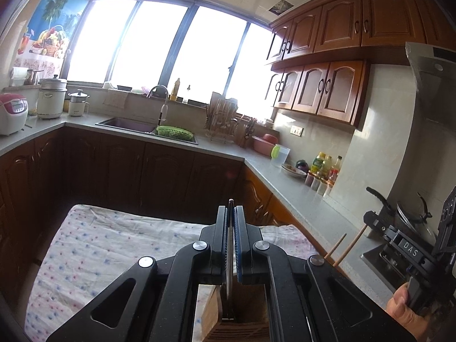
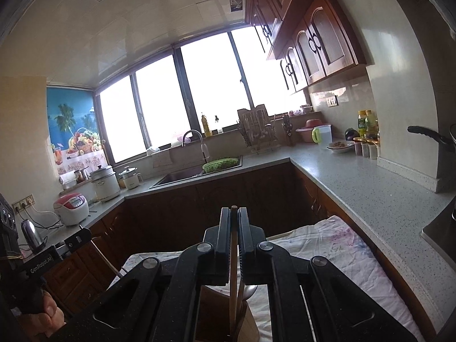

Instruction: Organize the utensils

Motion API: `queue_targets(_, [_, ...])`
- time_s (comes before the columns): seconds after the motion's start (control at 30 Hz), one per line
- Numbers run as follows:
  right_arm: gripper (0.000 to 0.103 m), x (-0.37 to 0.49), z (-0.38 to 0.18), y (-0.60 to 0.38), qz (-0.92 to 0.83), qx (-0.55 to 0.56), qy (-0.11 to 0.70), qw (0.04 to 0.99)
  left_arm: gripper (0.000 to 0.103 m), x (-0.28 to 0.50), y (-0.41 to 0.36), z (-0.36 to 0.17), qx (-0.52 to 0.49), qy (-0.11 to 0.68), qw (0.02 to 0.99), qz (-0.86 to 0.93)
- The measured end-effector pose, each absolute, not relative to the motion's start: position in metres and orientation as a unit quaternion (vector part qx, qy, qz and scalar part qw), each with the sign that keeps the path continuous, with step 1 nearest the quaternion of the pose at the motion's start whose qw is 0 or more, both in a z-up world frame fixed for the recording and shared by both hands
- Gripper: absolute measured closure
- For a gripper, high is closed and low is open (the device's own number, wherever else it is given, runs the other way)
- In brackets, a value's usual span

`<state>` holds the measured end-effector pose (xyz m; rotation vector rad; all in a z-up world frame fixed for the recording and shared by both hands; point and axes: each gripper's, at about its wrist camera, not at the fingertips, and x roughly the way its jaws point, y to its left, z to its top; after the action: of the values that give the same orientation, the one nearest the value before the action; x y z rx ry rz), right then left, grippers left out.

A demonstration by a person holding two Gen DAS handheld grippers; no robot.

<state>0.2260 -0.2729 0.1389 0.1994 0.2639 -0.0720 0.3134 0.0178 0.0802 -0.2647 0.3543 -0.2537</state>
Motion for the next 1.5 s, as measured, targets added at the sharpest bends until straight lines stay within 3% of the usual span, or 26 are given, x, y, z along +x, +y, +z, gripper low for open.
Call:
queue_targets(0.3, [0.098,0.236,0.098,-0.277,-0.039,0.113,0.174,0.977,0.1,0.346,0.013,0.051,-0.126,0.22,0.959,-0.124])
queue_targets(0.77, [0.097,0.24,0.094,-0.284,-0.042,0.12,0.192,0.973,0.098,0.35,0.018,0.053,-0.128,0.233,0.957,-0.12])
queue_targets(0.87, [0.091,0.237,0.095,-0.284,-0.038,0.128,0.189,0.973,0.071,0.344,0.024,0.056,-0.139,0.234,0.955,-0.12])
queue_targets(0.93, [0.08,0.235,0.097,-0.286,-0.035,0.134,0.186,0.973,0.055,0.335,0.027,0.058,-0.138,0.225,0.958,-0.115])
queue_targets(1.0, [0.043,0.229,0.101,-0.288,-0.03,0.143,0.176,0.973,0.045,0.327,0.03,0.061,-0.137,0.222,0.959,-0.112])
queue_targets(1.07, [0.028,0.22,0.106,-0.289,-0.031,0.148,0.161,0.975,0.039,0.316,0.032,0.063,-0.135,0.219,0.96,-0.108])
queue_targets(1.1, [0.023,0.215,0.109,-0.289,-0.031,0.151,0.153,0.976,0.031,0.311,0.033,0.063,-0.134,0.22,0.961,-0.103])
queue_targets(1.23, [0.012,0.195,0.116,-0.291,-0.025,0.162,0.138,0.977,0.024,0.282,0.037,0.063,-0.133,0.215,0.963,-0.098])
queue_targets(1.5, [0.01,0.157,0.108,-0.288,-0.02,0.169,0.149,0.974,0.022,0.232,0.038,0.054,-0.137,0.228,0.959,-0.096])
